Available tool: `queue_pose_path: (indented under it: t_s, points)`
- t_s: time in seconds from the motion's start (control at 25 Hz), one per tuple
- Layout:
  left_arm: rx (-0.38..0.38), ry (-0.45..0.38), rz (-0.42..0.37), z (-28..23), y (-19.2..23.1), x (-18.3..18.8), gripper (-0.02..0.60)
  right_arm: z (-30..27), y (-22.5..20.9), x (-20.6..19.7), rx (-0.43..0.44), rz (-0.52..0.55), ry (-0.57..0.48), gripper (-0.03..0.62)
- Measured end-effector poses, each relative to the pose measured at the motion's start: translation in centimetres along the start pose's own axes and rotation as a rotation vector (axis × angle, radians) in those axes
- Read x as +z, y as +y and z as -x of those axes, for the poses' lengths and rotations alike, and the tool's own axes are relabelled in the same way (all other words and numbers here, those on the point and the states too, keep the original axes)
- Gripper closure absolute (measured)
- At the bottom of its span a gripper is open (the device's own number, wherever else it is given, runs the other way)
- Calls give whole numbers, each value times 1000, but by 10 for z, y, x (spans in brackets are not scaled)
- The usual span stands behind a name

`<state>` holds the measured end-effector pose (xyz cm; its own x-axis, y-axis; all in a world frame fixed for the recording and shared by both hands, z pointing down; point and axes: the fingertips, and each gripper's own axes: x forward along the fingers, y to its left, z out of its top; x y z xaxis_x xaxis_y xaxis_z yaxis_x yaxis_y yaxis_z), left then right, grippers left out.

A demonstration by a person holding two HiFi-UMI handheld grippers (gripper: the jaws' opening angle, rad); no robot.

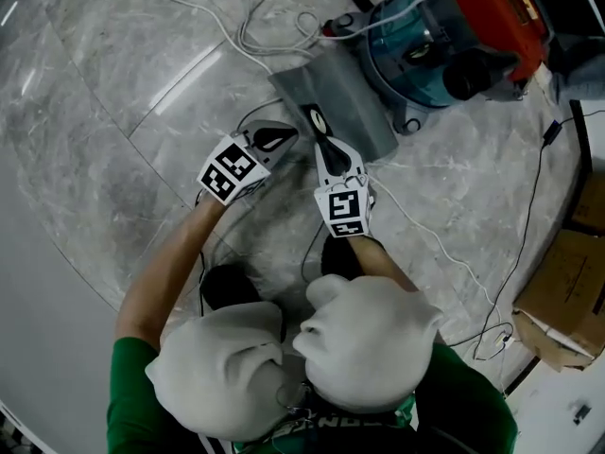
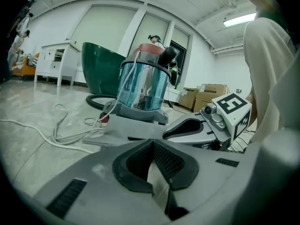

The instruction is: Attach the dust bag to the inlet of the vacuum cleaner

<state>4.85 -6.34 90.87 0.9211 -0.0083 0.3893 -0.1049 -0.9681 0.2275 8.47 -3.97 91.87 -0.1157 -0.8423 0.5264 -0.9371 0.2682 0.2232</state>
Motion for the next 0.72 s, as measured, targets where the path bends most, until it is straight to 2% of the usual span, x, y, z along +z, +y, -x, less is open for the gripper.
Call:
queue_pose_path:
  t_s: [0.2, 0.4, 0.56, 0.72]
  points:
    - [-62, 47, -32, -29, -6, 13, 578, -1, -34, -7, -28, -59, -9, 559]
    - [-89, 63, -36, -47, -5, 20, 577, -10, -50, -13, 11, -102, -32, 576]
    - [-83, 47, -53, -46, 0, 31, 577, -9, -51, -8, 67, -92, -50, 580]
    - [-74, 24, -129, -37, 3, 55, 577, 4, -47, 6, 117, -31, -75, 580]
